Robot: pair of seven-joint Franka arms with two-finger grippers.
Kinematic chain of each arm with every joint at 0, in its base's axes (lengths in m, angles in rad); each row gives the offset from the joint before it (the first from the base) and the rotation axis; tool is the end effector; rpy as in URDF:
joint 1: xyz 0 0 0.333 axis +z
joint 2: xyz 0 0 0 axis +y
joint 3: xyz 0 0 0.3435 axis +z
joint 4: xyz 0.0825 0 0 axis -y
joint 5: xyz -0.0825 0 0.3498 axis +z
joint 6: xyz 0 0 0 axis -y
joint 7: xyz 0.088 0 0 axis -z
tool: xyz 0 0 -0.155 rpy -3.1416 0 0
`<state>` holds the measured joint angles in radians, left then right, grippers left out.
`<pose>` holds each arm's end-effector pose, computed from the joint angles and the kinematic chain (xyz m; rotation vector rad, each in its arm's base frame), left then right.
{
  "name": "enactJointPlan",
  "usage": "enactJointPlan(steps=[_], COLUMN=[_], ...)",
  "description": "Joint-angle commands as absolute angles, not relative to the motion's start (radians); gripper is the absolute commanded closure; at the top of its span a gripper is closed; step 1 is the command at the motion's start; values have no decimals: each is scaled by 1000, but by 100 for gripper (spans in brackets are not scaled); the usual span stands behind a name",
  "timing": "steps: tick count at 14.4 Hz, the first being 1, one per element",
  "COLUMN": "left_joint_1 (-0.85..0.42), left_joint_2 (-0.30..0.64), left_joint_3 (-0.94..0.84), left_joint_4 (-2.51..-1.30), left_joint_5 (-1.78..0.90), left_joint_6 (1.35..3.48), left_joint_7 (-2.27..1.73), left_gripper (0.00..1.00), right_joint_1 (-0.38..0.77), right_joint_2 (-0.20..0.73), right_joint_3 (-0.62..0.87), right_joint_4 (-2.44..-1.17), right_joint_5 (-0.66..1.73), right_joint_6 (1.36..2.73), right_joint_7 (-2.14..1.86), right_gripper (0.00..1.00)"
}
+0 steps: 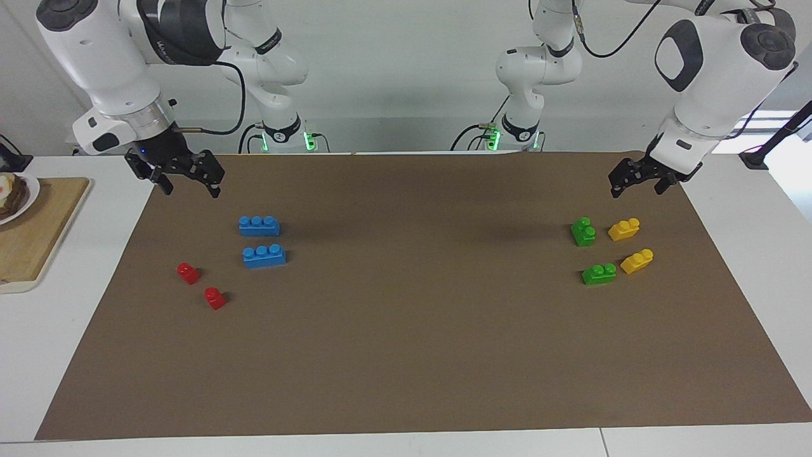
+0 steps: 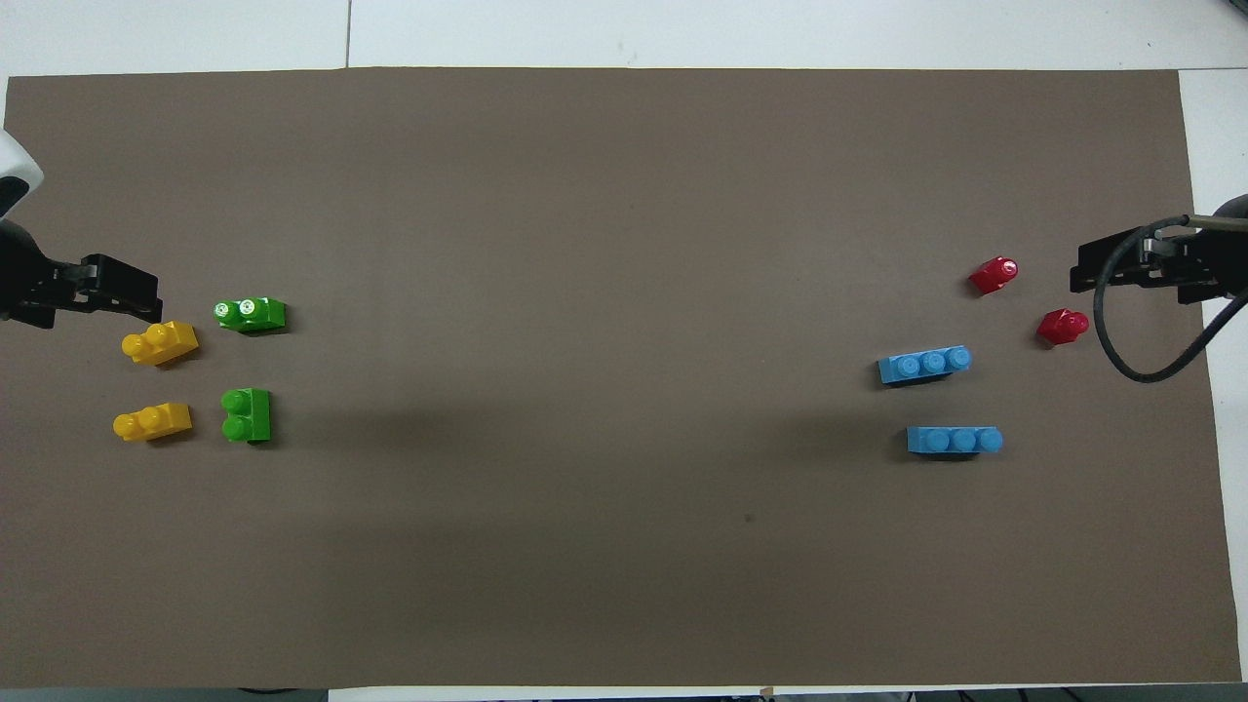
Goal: Remove green block with left arm and hold with right
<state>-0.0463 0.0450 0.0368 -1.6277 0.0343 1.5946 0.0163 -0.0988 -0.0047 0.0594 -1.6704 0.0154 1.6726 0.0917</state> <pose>0.5299 -0.0002 0.5576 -3.1033 0.0433 0.1214 0.5257 -0.0184 0.5715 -3.1195 0.2071 -0.0102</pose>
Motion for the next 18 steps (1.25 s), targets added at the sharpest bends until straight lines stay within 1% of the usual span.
enactJointPlan(steps=[1,8,10,18], left_joint_1=[-54,-61,-67,-67], left_joint_2=[31,41,40,37], left_joint_3=[37,35,46,51], left_joint_4=[-1621,-1602,-1591,-1589], left_joint_5=[40,37,-10,-15], left_joint_6=[1569,1572,1568,1568], left_joint_7=[20,18,17,15], left_gripper=[0,0,0,0], right_joint_1=[-104,-104,-104,-103], right_joint_2=[6,5,5,3], right_joint_3=[63,64,63,64], right_joint_4=[-1647,-1647,-1647,-1649], right_joint_5=[-6,-9,-11,-46], right_joint_6=[1644,1641,1628,1621], right_joint_7=[75,72,71,71], right_gripper=[0,0,0,0])
